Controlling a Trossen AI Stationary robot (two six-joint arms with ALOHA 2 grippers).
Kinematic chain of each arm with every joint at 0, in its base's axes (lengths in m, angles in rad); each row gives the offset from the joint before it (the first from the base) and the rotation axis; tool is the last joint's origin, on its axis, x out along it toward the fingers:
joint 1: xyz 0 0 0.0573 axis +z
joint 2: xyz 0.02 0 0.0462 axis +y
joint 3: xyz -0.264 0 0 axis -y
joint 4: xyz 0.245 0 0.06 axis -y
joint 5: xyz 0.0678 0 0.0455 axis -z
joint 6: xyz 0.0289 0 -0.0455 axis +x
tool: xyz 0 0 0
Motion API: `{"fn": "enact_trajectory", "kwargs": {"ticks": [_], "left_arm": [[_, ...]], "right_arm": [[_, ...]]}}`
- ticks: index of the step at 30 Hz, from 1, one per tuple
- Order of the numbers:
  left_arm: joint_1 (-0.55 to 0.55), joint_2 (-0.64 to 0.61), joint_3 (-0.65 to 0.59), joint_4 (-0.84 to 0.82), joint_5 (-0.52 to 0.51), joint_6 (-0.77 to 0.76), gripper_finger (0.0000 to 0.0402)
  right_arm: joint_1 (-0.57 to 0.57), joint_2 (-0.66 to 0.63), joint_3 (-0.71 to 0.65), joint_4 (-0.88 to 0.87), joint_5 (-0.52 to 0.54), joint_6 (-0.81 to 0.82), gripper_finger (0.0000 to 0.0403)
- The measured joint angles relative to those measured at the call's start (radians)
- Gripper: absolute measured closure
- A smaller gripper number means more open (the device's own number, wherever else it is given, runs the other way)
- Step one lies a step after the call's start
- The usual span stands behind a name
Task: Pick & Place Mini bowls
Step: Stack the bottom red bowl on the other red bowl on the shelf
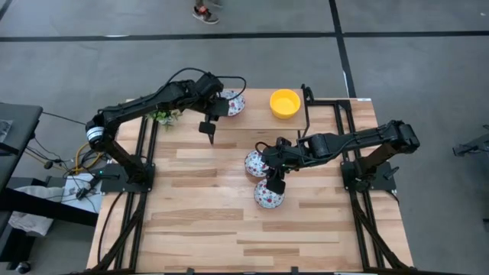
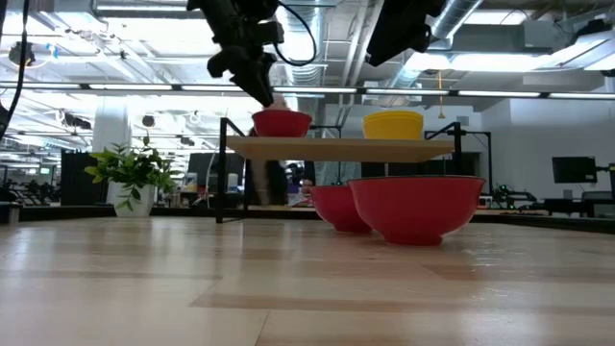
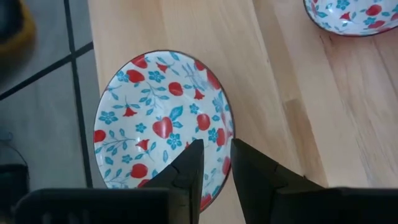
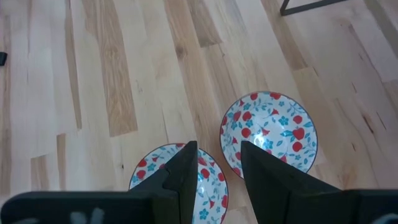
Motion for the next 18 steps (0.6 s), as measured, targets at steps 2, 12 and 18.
{"fn": "enact_trajectory", "kwargs": {"ticks": [2,12,18], "left_arm": [[-0.005,-0.001,0.0,0.0,-0.002,-0.007,0.0322],[-0.06,-0.033,0.0,-0.005,-0.004,-0.181,0.0322],[-0.102,-0.104,-0.003,-0.064,0.15,-0.404,0.0325]], "right_arm": [[0.0,0.0,0.0,-0.008,-0.001,0.003,0.029],[0.054,0.0,0.0,-0.078,-0.001,0.081,0.029],[0.146,-0.001,-0.037,-0.155,0.008,0.206,0.029]]}}
